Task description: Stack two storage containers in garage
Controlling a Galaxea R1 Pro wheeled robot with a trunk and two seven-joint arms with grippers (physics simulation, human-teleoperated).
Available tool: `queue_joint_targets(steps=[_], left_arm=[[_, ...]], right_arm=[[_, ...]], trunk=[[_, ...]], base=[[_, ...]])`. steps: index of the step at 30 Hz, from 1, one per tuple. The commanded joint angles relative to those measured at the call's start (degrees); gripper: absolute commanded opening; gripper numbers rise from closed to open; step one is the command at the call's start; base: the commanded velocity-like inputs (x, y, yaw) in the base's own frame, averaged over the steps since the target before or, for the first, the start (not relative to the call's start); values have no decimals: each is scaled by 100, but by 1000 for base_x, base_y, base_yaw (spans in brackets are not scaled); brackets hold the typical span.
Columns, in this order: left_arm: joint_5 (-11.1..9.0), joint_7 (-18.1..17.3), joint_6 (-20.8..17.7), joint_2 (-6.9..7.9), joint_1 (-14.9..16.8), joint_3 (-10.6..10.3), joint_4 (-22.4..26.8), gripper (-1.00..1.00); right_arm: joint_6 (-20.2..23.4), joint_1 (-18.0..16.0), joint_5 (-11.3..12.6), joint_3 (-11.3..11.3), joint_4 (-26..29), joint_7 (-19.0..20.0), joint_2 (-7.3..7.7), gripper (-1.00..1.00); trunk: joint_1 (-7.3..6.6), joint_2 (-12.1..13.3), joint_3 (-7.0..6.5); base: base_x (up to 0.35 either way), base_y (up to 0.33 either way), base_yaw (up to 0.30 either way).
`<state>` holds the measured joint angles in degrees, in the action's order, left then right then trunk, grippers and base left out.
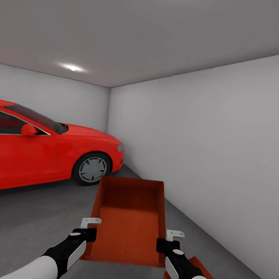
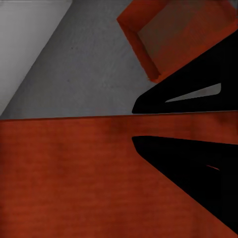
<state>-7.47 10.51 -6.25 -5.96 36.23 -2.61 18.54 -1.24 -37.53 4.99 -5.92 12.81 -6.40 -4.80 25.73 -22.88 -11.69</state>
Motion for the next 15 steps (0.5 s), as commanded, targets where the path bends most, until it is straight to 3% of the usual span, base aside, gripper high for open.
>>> queue_joint_targets(steps=[1, 5, 15], left_arm=[[70, 153, 195, 183, 2, 94, 97, -100], [70, 153, 196, 183, 1, 94, 103, -100], [70, 153, 203, 183, 2, 94, 106, -100]], right_arm=[[-10, 0, 55, 3, -19, -45, 14, -100], [0, 0, 55, 3, -23, -45, 14, -100], [-1, 0, 55, 3, -20, -45, 14, -100]], trunk=[[5, -4, 3], [5, -4, 8], [5, -4, 44]], base=[[322, 0, -208], [235, 0, -256], [17, 0, -281]])
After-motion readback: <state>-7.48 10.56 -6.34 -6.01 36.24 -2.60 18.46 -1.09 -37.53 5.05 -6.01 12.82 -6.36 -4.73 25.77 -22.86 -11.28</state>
